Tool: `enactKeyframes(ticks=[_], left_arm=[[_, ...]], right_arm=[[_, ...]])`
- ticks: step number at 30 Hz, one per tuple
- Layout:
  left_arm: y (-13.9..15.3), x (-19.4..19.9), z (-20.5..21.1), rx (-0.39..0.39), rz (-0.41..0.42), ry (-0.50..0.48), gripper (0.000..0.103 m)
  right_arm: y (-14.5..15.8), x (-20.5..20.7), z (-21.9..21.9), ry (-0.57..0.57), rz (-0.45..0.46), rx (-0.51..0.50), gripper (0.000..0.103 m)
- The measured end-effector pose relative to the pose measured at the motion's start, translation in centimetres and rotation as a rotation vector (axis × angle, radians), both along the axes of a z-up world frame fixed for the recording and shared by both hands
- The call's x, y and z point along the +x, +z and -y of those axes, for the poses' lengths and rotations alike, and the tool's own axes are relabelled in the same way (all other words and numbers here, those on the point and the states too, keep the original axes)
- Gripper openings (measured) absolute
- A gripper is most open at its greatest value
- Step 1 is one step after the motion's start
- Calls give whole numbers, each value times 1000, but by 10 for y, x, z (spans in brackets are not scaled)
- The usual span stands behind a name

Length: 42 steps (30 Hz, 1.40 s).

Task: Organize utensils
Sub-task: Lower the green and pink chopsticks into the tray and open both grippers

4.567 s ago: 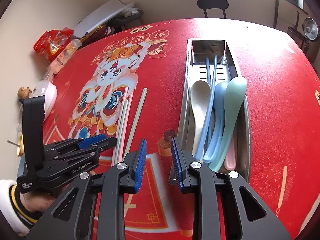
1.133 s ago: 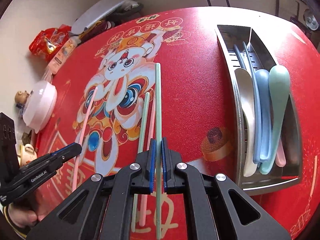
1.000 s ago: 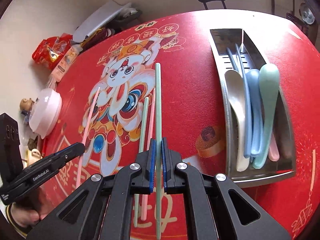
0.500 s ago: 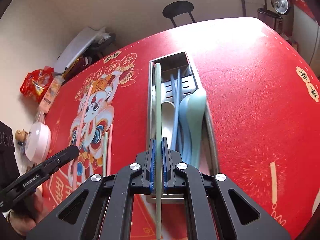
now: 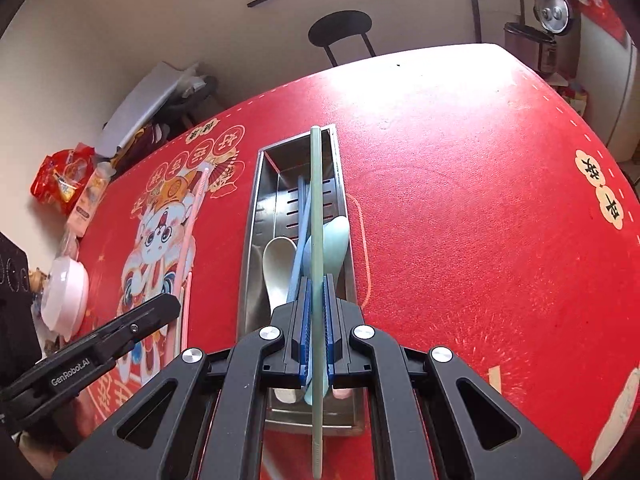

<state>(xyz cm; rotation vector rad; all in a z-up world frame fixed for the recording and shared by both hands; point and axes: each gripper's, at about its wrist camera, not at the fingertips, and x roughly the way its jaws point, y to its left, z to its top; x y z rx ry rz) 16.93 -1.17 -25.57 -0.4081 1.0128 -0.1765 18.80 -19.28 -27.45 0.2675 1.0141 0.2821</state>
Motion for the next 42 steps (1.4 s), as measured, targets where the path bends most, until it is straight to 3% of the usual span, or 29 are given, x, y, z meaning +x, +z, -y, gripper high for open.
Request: enactKeyframes(ticks=[9,23,42], left_arm=[[-18,31,31,-15,-23,19,6],[-37,47,32,6,-61,49,6],[-17,35,2,80,-3,29,7]], right_arm=[[-1,15,7,14,0,-16,6],[-13,23,12,27,-25,-15,6],[-23,34,-17,47,-52,-14,6]])
